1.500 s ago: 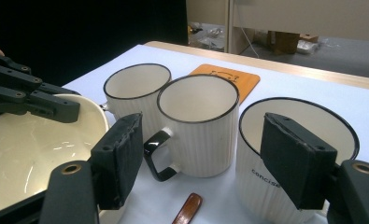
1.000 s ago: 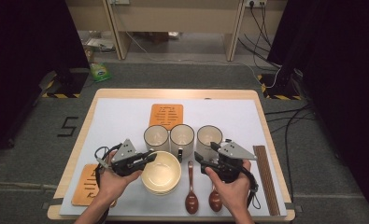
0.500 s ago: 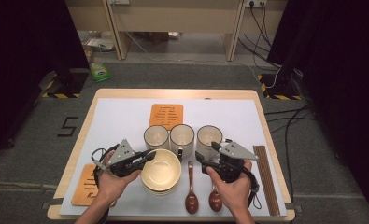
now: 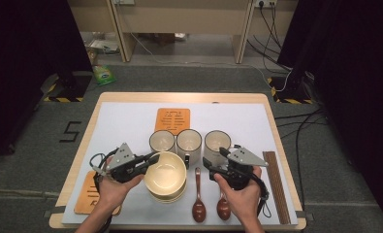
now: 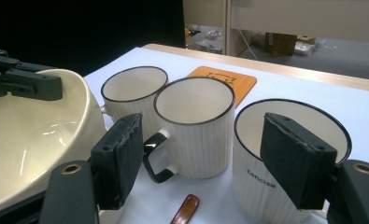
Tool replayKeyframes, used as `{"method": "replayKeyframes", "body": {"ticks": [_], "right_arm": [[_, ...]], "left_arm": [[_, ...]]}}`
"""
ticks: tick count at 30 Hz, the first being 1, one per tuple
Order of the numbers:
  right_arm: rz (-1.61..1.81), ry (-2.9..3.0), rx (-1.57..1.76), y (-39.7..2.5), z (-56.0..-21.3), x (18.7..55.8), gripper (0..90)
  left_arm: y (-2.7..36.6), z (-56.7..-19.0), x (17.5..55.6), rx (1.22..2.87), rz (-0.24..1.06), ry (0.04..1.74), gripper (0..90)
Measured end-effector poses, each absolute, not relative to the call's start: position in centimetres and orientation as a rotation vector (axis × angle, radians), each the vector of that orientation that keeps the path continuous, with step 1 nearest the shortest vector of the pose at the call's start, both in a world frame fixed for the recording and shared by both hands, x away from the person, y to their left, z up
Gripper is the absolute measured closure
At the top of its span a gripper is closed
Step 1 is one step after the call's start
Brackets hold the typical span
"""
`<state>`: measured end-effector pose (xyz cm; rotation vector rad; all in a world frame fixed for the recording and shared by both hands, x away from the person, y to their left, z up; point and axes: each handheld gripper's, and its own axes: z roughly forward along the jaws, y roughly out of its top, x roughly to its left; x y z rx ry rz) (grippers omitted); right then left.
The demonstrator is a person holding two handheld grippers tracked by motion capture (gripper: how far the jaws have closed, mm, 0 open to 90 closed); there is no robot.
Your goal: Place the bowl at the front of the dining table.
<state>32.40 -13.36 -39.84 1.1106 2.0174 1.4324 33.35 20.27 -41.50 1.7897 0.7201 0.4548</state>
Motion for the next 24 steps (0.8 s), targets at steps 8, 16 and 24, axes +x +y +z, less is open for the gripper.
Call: {"method": "replayKeyframes", "body": {"ticks": [8, 16, 24], "right_arm": [[1.431, 2.016, 1.113, -13.3, -39.9, 32.4, 30.6], [1.433, 2.016, 1.112, -13.4, -39.8, 32.4, 30.6], [1.427, 2.017, 1.112, -13.3, -39.9, 32.4, 30.6]], "left_arm": [[20.5, -40.7, 33.3, 1.762, 0.472, 0.71, 82.6], [20.7, -40.1, 33.3, 1.742, 0.475, 0.708, 82.6], [20.6, -39.7, 33.4, 1.734, 0.48, 0.703, 82.6]]}}
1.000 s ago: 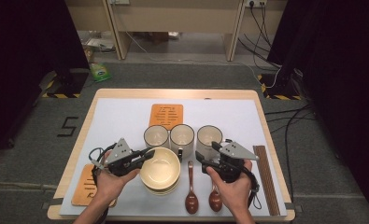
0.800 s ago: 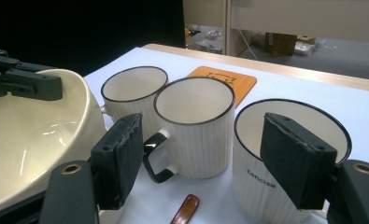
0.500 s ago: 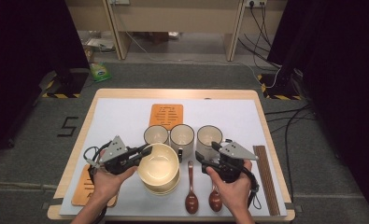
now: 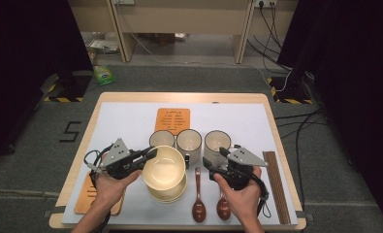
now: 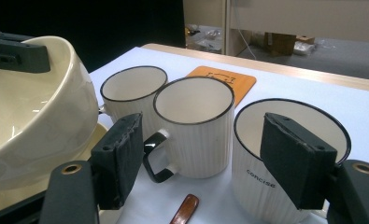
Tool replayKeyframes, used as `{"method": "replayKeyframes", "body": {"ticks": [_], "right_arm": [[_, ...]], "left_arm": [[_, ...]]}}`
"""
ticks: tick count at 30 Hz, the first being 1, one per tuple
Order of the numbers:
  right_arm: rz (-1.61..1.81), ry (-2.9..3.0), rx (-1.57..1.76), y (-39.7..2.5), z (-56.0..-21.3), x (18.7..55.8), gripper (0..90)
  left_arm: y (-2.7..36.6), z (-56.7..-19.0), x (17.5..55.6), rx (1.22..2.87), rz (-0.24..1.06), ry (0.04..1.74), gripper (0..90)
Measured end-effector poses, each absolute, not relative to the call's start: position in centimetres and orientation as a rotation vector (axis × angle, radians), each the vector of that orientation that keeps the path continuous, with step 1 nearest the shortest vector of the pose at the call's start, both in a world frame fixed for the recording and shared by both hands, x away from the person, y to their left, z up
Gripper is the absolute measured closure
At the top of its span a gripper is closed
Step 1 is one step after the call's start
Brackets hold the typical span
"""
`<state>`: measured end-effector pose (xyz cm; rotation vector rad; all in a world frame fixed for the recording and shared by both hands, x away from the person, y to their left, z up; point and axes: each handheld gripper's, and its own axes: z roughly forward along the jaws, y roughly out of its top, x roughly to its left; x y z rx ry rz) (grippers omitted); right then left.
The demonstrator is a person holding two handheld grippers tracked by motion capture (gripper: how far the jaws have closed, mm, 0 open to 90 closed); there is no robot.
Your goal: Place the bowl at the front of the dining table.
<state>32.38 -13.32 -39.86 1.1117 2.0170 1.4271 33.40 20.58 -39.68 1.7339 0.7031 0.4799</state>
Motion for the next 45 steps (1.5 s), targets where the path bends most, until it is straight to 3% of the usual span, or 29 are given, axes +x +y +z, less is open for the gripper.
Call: {"method": "replayKeyframes", "body": {"ticks": [45], "right_arm": [[1.431, 2.009, 1.112, -13.5, -39.7, 32.4, 30.6]], "left_arm": [[21.1, -36.9, 34.9, 1.654, 0.538, 0.707, 82.6]]}}
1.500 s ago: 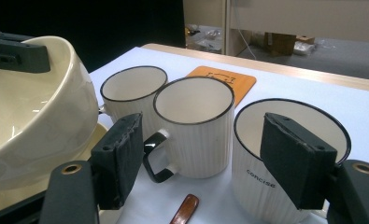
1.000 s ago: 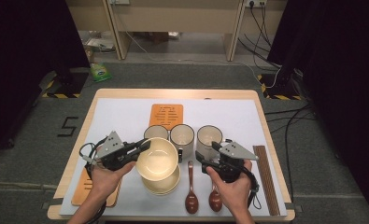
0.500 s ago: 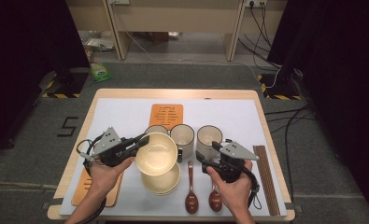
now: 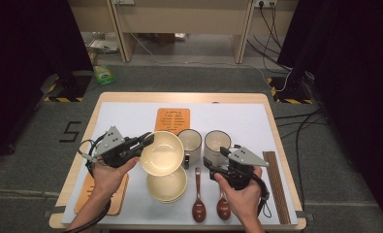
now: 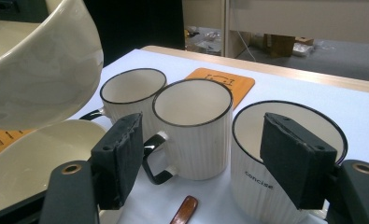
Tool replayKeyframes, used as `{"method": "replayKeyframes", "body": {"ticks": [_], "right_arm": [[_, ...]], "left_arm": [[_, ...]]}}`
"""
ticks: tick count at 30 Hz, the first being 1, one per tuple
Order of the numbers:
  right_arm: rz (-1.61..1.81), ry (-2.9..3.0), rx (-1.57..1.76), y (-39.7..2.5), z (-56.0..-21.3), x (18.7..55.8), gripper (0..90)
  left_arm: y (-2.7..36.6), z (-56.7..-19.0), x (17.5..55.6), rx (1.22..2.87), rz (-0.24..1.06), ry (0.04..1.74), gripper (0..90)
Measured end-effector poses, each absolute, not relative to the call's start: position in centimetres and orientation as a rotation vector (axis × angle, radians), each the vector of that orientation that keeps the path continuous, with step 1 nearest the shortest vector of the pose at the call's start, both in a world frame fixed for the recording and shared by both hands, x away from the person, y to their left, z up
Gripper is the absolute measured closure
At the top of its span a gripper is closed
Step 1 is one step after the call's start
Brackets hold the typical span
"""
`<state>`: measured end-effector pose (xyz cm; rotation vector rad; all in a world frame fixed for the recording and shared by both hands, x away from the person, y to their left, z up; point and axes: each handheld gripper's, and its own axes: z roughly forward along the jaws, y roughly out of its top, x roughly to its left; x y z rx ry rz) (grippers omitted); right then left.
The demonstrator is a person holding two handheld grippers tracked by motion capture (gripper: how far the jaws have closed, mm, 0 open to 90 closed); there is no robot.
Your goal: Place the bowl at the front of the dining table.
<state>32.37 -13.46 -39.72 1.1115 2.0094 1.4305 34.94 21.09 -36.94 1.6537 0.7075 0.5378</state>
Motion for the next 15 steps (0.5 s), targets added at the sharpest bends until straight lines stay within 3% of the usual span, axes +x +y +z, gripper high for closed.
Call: {"method": "replayKeyframes", "body": {"ticks": [15], "right_arm": [[1.432, 2.007, 1.115, -13.45, -39.77, 32.39, 30.6]], "left_arm": [[21.22, -36.47, 36.09, 1.638, 0.55, 0.723, 82.6]]}}
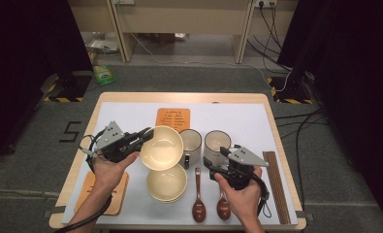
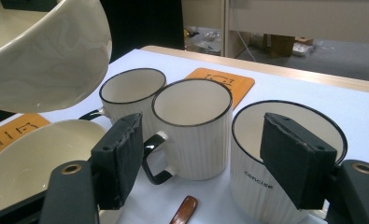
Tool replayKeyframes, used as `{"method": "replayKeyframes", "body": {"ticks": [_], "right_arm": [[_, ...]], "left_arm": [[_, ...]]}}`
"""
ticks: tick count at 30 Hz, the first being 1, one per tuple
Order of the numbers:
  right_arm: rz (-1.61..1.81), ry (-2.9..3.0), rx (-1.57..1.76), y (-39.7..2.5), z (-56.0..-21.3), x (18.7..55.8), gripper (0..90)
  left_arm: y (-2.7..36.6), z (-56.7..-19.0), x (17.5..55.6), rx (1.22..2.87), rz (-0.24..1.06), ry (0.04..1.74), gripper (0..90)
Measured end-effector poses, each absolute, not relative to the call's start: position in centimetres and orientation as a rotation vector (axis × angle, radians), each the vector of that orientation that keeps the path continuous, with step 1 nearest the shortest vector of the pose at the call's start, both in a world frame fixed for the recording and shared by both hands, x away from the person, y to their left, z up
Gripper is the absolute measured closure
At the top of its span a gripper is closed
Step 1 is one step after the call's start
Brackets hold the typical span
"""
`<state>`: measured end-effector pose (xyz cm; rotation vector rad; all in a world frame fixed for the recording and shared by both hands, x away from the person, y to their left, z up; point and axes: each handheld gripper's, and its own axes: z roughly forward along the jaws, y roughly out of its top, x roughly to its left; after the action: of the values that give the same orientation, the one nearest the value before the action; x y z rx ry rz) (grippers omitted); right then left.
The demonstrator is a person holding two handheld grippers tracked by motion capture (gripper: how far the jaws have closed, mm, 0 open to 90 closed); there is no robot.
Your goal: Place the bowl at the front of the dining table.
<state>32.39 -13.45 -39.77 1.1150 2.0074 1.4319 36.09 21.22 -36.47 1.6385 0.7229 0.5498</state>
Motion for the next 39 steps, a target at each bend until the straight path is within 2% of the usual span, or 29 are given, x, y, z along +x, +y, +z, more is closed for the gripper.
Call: {"method": "replayKeyframes", "body": {"ticks": [39], "right_arm": [[1.434, 2.003, 1.119, -13.6, -39.9, 32.5, 30.6]], "left_arm": [[20.6, -35.0, 40.2, 1.604, 0.561, 0.759, 82.6]]}}
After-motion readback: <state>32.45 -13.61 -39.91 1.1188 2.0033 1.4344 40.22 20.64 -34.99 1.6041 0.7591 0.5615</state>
